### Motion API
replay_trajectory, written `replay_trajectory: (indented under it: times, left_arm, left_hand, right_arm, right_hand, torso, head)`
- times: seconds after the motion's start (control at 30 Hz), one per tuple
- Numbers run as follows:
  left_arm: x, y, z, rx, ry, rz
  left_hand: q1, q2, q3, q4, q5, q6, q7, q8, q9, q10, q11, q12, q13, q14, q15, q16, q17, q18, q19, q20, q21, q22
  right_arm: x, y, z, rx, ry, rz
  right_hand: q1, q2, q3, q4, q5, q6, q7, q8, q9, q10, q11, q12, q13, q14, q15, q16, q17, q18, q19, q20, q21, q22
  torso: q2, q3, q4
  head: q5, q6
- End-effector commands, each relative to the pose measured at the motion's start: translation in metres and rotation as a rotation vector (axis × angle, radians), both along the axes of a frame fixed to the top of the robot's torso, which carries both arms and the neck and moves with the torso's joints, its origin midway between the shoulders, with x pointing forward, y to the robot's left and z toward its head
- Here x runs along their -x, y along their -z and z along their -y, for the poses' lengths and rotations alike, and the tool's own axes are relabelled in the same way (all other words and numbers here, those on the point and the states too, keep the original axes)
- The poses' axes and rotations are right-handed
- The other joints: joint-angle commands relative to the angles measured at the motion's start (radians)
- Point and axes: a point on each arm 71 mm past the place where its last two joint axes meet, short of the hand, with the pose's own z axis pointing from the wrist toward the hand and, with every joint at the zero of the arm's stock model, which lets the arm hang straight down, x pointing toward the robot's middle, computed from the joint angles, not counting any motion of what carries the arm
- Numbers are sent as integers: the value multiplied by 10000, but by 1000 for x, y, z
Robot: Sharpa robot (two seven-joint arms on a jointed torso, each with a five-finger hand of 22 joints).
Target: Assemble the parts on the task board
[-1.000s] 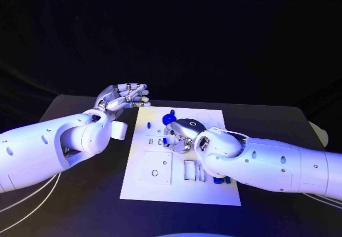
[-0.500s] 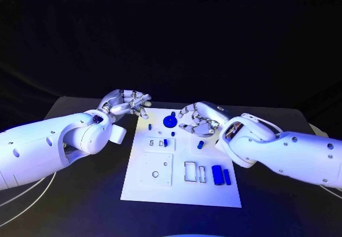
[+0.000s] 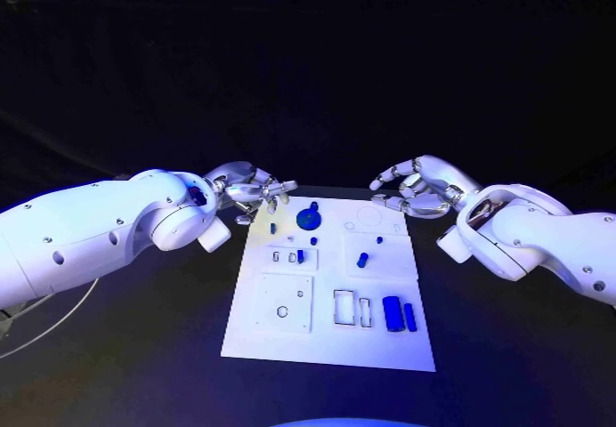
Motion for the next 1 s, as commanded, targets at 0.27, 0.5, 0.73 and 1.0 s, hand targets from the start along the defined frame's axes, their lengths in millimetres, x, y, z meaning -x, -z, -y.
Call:
replay_trajectory:
  times: [0.27, 0.5, 0.73, 1.0]
  left_arm:
    - [-4, 4, 23, -5166, 1170, -739]
    - [-10, 10, 38, -5931, 1128, -916]
    - [-11, 17, 50, -6299, 1339, -1101]
    - [-11, 23, 62, -6604, 1758, -1292]
  left_hand:
    - [-578, 225, -796, 16, -36, 99, -256, 697, 531, 861, -207, 1795, 1947, 1030, -236, 72, 2626, -252, 396, -177, 885, 1397]
    - [-626, 219, -992, 11, -37, 69, -275, 797, 633, 844, -223, 1853, 2018, 1030, -250, 72, 2626, -259, 389, -190, 926, 1455]
    - [-679, 253, -1250, 11, -30, -133, -217, 776, 695, 482, -172, 1546, 1682, 1030, -209, 72, 2626, -213, 238, -161, 824, 1232]
    - [-497, 260, -1376, -1, -26, -254, -168, 730, 716, 356, -127, 1468, 1617, 1030, -167, 72, 2626, -199, 174, -120, 798, 1177]
  right_arm:
    - [-7, -1, 18, -699, 358, -293]
    - [-17, -3, 32, -1805, 1257, -172]
    - [-23, -6, 41, -2862, 2007, 210]
    - [-26, -9, 45, -3231, 2367, 696]
  right_hand:
    - [-56, -91, -138, 21, 90, -75, -4, -28, 1, -437, -17, -429, 737, 651, -3, -224, 1074, 204, -426, -13, -614, -67]
    - [224, -71, 15, -91, 213, -236, 32, -16, 57, -2744, -1, -2868, -1738, -286, -36, -1573, -1575, 839, -2205, -12, -3453, -2799]
    - [574, -190, 521, -399, 850, -222, 58, 157, 200, -5193, 19, -6128, -4866, -2372, -11, -5071, -6170, 1303, -3863, -35, -6690, -5570]
    - [726, -296, 829, -757, 1284, -887, 124, -164, 116, -5814, 114, -7480, -6232, -3405, 163, -7384, -7244, 1268, -4552, 90, -7932, -6356]
  torso:
    - [-36, 45, -3]
    - [-28, 19, 51]
    - [-27, 34, 24]
    - [-22, 31, 10]
  head:
    - [84, -12]
    - [64, -21]
    - [160, -36]
    - [194, -69]
